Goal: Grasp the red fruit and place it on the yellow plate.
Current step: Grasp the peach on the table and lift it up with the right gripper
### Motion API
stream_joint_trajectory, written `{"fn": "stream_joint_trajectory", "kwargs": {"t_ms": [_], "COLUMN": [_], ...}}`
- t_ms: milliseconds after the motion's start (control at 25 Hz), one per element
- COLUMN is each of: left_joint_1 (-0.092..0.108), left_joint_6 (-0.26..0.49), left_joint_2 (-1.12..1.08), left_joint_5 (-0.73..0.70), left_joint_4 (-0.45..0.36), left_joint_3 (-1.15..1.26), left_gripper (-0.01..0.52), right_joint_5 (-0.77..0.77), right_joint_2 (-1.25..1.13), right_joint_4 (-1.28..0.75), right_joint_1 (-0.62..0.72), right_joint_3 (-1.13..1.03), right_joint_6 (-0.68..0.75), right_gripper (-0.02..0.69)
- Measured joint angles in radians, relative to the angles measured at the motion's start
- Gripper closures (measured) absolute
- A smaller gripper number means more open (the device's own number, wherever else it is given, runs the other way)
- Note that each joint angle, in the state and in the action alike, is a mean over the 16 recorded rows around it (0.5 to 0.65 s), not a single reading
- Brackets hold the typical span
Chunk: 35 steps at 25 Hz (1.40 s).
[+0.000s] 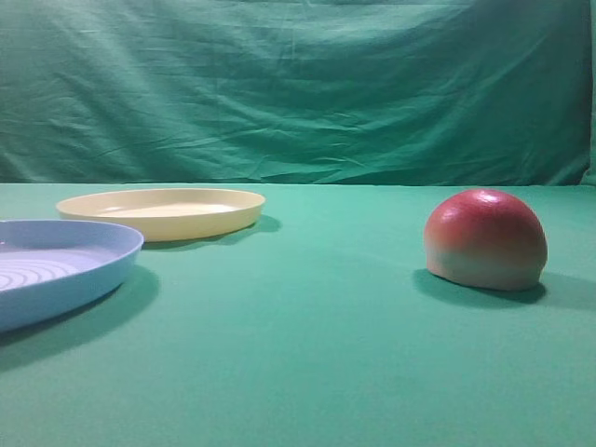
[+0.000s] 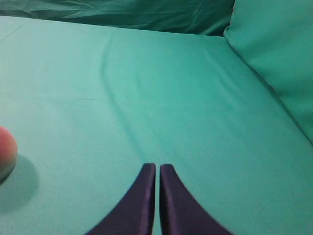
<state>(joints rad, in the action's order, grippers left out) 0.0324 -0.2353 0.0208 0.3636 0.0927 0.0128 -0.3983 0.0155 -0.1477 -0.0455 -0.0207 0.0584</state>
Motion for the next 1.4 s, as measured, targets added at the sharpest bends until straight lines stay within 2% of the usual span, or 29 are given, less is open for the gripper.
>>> {"fn": "stream_joint_trajectory", "kwargs": {"t_ms": [880, 1400], "left_joint_1": [0.000, 0.000], "left_joint_6": [0.000, 0.000], "left_joint_2": [0.000, 0.000], "left_joint_5": [0.000, 0.000], "left_joint_4": [0.000, 0.000], "left_joint_3": [0.000, 0.000], "left_gripper": [0.514, 0.514], "right_joint_5": [0.017, 0.282], "right_joint_2": [0.000, 0.000], "right_joint_4": [-0.010, 0.049], "right_joint_1": [0.000, 0.000], "right_joint_3": [-0.001, -0.002], "right_joint_6": [-0.004, 0.120], "right_gripper": [0.665, 0.665]}}
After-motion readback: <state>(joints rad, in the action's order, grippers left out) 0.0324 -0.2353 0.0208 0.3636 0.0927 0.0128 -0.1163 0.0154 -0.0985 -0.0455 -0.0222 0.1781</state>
